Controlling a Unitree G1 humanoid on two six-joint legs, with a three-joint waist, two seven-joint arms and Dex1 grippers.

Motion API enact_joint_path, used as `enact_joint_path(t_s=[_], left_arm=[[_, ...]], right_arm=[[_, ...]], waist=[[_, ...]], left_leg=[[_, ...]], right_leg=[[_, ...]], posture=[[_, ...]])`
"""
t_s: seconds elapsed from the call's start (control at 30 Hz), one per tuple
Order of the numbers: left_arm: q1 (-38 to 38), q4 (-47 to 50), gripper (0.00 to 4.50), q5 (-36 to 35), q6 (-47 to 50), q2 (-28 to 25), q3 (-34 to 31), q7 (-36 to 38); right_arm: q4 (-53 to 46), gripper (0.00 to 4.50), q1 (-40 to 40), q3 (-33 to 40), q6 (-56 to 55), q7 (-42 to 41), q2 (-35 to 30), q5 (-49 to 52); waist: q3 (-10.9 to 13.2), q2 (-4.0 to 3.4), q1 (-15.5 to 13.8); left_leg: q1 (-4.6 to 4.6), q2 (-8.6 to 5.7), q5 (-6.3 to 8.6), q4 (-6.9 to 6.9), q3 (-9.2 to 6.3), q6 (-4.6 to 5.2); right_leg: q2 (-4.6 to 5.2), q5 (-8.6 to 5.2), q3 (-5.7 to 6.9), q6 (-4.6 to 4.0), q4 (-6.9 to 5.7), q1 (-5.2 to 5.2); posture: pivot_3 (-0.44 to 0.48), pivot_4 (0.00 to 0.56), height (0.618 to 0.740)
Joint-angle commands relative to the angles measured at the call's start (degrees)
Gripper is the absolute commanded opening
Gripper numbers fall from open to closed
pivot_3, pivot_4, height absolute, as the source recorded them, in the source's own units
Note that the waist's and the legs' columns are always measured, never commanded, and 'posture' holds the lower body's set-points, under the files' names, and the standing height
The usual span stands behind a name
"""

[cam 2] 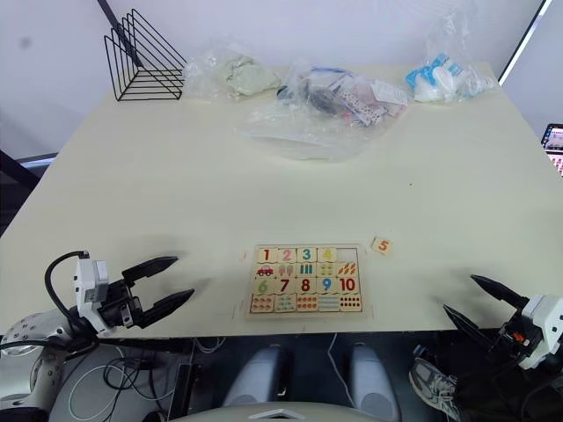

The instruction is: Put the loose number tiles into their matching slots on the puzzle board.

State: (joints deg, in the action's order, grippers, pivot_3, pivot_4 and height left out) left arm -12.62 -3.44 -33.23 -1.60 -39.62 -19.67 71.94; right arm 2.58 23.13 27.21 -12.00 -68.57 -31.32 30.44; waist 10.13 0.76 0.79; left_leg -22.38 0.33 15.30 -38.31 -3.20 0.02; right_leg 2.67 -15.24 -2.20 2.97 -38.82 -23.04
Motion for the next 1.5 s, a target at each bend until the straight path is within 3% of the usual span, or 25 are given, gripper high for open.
enact_joint_path(t_s=[0.03, 0.53, 1.03, 1.5], left_arm=[[0.4, -0.3, 4.5, -0.3, -1.1, -0.7, -1.7, 1.0], [5.1, -2.1, 4.5, 0.9, -1.6, -2.0, 0.0, 4.9], [19.3, -7.9, 4.5, 1.3, -3.0, -5.5, 8.0, 20.1], [25.6, -9.1, 4.5, -2.7, -5.5, -10.3, 15.9, 20.6]], right_arm=[[-0.5, 4.41, -0.2, 0.1, -1.3, -0.1, -0.5, 0.4], [-2.0, 4.41, -4.6, -3.1, 2.0, 0.0, -3.4, 0.5], [-3.0, 4.41, -22.7, -15.4, 13.6, 4.9, -10.9, -7.8], [-5.8, 4.41, -34.2, -27.3, 28.2, 7.7, -12.4, -13.8]], waist=[[0.0, 0.0, 0.0], [0.0, 0.0, 0.0], [0.0, 0.0, 0.1], [0.0, 0.0, 0.1]], left_leg=[[0.0, 0.0, 0.0, 0.0, 0.0, 0.0], [0.02, -0.02, 0.0, -0.01, 0.0, 0.0], [0.0, -0.13, 0.0, -0.03, -0.02, 0.0], [-0.11, -0.13, -0.01, -0.05, -0.14, 0.0]], right_leg=[[0.0, 0.0, 0.0, 0.0, 0.0, 0.0], [-0.01, 0.0, 0.0, 0.0, -0.02, 0.01], [-0.03, 0.01, 0.03, 0.01, -0.06, 0.0], [-0.05, 0.01, 0.1, 0.0, -0.05, -0.04]], posture=[[0.0, 0.15, 0.74], [0.0, 0.15, 0.74], [0.0, 0.15, 0.74], [0.0, 0.15, 0.74]])
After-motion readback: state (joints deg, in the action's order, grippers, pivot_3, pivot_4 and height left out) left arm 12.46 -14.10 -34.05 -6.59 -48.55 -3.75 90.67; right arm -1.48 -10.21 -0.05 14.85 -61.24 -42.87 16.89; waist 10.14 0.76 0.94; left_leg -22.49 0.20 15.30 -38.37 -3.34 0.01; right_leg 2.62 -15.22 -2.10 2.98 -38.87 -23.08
